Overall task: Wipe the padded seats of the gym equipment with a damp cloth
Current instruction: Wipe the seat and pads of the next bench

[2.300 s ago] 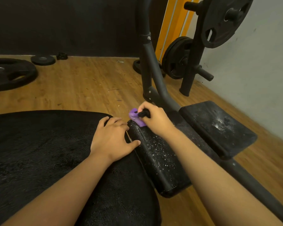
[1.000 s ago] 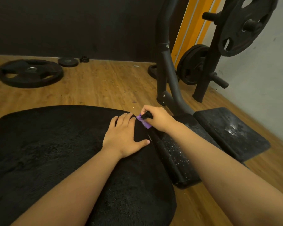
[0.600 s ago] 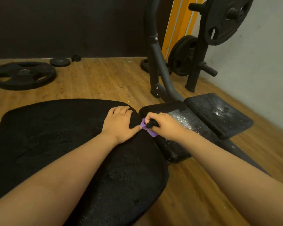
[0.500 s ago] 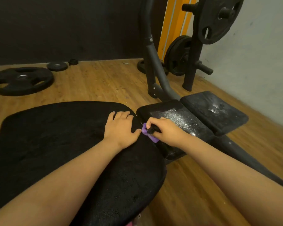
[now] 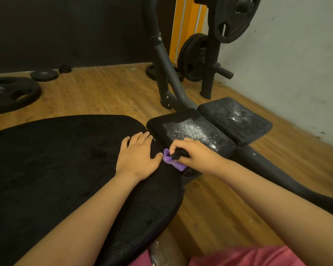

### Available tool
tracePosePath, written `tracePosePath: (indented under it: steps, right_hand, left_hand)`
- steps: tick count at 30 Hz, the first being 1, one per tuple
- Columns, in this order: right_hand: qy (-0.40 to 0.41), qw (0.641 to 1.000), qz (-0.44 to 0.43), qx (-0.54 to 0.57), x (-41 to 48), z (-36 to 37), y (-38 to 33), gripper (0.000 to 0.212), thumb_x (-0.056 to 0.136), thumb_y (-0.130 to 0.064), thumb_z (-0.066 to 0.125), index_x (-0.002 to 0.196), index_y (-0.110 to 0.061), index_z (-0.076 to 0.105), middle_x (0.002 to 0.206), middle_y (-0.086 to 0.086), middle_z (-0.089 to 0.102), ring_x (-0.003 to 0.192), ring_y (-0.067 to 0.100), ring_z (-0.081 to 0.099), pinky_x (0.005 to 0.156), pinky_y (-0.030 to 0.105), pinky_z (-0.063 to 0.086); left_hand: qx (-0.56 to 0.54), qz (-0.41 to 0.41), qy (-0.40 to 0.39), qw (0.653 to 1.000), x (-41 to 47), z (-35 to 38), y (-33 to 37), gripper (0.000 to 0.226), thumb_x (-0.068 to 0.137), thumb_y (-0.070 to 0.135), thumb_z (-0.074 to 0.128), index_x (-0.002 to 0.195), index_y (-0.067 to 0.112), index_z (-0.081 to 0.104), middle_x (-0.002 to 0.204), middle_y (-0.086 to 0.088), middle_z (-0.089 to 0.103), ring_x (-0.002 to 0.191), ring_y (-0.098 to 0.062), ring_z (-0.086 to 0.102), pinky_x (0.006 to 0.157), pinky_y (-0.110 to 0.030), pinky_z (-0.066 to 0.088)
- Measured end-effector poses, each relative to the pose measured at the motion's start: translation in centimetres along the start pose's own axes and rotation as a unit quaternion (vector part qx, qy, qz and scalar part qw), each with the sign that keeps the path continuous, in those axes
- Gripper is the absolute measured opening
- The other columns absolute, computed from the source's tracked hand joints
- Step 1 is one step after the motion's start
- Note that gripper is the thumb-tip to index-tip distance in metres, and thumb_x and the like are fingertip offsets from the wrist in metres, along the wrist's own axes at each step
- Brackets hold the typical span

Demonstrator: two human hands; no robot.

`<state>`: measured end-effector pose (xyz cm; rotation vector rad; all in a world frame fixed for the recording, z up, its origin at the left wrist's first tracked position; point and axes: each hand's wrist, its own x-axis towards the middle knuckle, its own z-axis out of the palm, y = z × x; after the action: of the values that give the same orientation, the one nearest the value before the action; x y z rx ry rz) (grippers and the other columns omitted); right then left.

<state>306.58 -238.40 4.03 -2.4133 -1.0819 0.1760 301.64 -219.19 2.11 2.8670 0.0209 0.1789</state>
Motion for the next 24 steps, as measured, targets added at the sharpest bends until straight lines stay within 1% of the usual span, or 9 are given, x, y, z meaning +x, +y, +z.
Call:
tracePosePath:
  steps: [2, 6, 8, 11, 15, 19, 21, 23, 24]
  right_hand:
    - [0.010, 1.000, 0.006, 0.004, 1.4, 0.3, 0.3, 0.010, 0.088, -0.017, 0.066, 0.095, -0.019, 0.059, 0.088, -0.002, 0.058, 0.085, 0.005, 0.046, 0.071, 0.020, 0.037]
    - [0.023, 1.000, 0.008, 0.002, 5.3, 0.8, 1.1, 0.013, 0.087, -0.016, 0.065, 0.098, -0.019, 0.059, 0.092, 0.001, 0.060, 0.085, 0.006, 0.045, 0.069, 0.010, 0.032]
    - [0.027, 1.000, 0.010, 0.006, 7.3, 1.0, 1.5, 0.012, 0.087, -0.019, 0.065, 0.097, -0.021, 0.058, 0.094, 0.003, 0.061, 0.087, 0.009, 0.046, 0.071, 0.014, 0.033]
    - [0.034, 0.999, 0.011, 0.015, 9.9, 0.7, 2.0, 0.010, 0.088, -0.021, 0.063, 0.098, -0.021, 0.059, 0.095, 0.005, 0.062, 0.092, 0.015, 0.051, 0.075, 0.023, 0.041]
    - [0.044, 0.998, 0.006, 0.033, 12.3, -0.1, 2.3, 0.010, 0.088, -0.014, 0.064, 0.096, -0.014, 0.059, 0.095, -0.001, 0.063, 0.089, 0.013, 0.058, 0.079, 0.027, 0.046]
    - [0.109, 0.991, 0.070, 0.023, 11.9, -1.4, 4.7, 0.013, 0.087, -0.008, 0.064, 0.098, -0.013, 0.059, 0.098, 0.002, 0.065, 0.091, 0.018, 0.061, 0.080, 0.033, 0.048]
    - [0.148, 0.981, 0.124, 0.019, 9.9, -2.6, 6.9, 0.015, 0.087, -0.004, 0.063, 0.097, -0.014, 0.059, 0.095, 0.005, 0.065, 0.085, 0.019, 0.060, 0.073, 0.029, 0.045]
    - [0.178, 0.969, 0.171, 0.007, 7.3, -3.9, 9.1, 0.017, 0.086, -0.002, 0.060, 0.096, -0.015, 0.058, 0.090, 0.006, 0.065, 0.076, 0.017, 0.056, 0.061, 0.024, 0.038]
    - [0.190, 0.963, 0.190, -0.004, 6.1, -4.5, 10.0, 0.017, 0.086, -0.002, 0.060, 0.095, -0.016, 0.058, 0.087, 0.005, 0.064, 0.073, 0.016, 0.055, 0.058, 0.023, 0.036]
  left_hand:
    - [-0.005, 0.001, 0.010, 1.000, 0.0, 0.2, -0.2, 0.062, 0.096, 0.049, 0.039, 0.151, 0.021, 0.029, 0.159, 0.005, 0.022, 0.147, -0.012, 0.012, 0.120, -0.037, 0.008]
    - [-0.022, 0.008, 0.028, 0.999, 0.0, 0.3, -0.1, 0.062, 0.096, 0.049, 0.039, 0.150, 0.022, 0.028, 0.158, 0.004, 0.025, 0.147, -0.013, 0.015, 0.120, -0.037, 0.009]
    - [-0.017, 0.004, 0.036, 0.999, 0.0, 0.4, 0.0, 0.067, 0.094, 0.052, 0.039, 0.151, 0.020, 0.024, 0.158, 0.003, 0.024, 0.146, -0.012, 0.014, 0.120, -0.037, 0.009]
    - [-0.012, -0.013, 0.049, 0.999, 0.1, 0.6, 0.0, 0.076, 0.092, 0.057, 0.039, 0.153, 0.016, 0.019, 0.158, 0.001, 0.022, 0.146, -0.013, 0.014, 0.120, -0.036, 0.009]
    - [-0.018, -0.019, 0.051, 0.998, 0.1, 0.6, -0.1, 0.080, 0.091, 0.058, 0.040, 0.153, 0.013, 0.015, 0.160, -0.002, 0.018, 0.148, -0.016, 0.009, 0.121, -0.037, 0.007]
    - [-0.011, -0.018, 0.041, 0.999, 0.1, 0.7, -0.2, 0.080, 0.092, 0.059, 0.037, 0.153, 0.012, 0.016, 0.161, -0.002, 0.013, 0.148, -0.015, 0.005, 0.121, -0.037, 0.004]
    - [-0.008, -0.018, 0.036, 0.999, 0.1, 0.8, -0.2, 0.080, 0.092, 0.059, 0.036, 0.153, 0.012, 0.017, 0.161, -0.002, 0.012, 0.148, -0.015, 0.004, 0.121, -0.037, 0.004]
    - [-0.004, -0.017, 0.034, 0.999, 0.1, 0.8, -0.1, 0.080, 0.092, 0.060, 0.035, 0.153, 0.012, 0.017, 0.161, -0.002, 0.012, 0.148, -0.015, 0.004, 0.121, -0.037, 0.004]
    - [-0.002, -0.017, 0.034, 0.999, 0.1, 0.8, -0.1, 0.079, 0.092, 0.060, 0.035, 0.153, 0.012, 0.018, 0.161, -0.002, 0.012, 0.148, -0.015, 0.004, 0.121, -0.036, 0.004]
